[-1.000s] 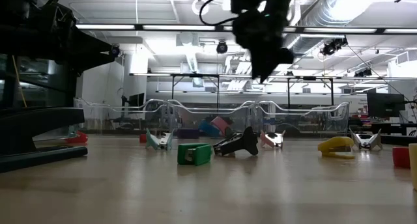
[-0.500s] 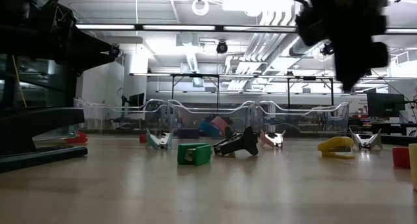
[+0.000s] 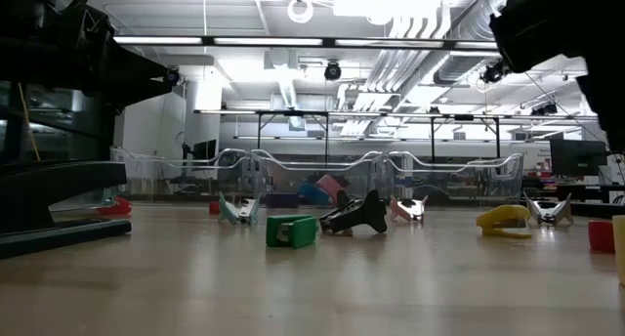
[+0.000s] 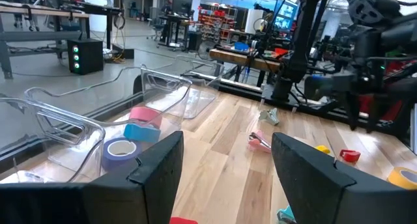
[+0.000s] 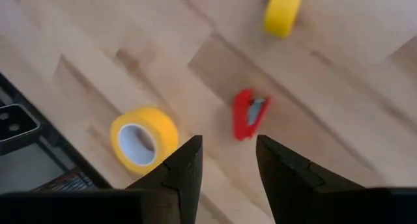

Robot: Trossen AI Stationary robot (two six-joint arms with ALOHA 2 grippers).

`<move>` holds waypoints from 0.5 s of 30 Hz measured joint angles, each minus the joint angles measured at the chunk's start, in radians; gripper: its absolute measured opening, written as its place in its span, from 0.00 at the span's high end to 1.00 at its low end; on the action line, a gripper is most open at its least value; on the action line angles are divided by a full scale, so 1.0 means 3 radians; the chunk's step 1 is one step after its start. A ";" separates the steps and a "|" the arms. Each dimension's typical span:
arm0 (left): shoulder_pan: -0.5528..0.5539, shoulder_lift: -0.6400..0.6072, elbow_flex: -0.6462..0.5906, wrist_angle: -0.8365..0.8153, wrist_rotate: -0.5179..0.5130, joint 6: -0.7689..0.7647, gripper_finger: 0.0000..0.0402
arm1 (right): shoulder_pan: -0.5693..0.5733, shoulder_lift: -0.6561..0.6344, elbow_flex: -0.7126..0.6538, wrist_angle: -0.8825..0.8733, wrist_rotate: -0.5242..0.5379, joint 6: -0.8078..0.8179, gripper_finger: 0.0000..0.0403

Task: Pick and place Stapler, Stapler remover, tape
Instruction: Put the yellow tape into the middle transparent bin

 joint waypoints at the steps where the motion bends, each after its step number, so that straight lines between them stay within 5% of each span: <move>1: 0.0000 -0.0001 0.0000 0.0000 0.0000 0.0000 0.43 | 0.0038 0.0039 0.0001 0.0074 0.0001 0.0042 0.66; 8: -0.0001 -0.0001 -0.0001 0.0000 0.0001 0.0000 0.43 | 0.0164 0.0370 0.0016 0.0610 -0.0027 0.0382 0.66; 15: -0.0001 -0.0001 -0.0001 0.0000 0.0000 0.0000 0.43 | 0.0173 0.0713 0.0440 0.0330 0.0068 0.0438 0.66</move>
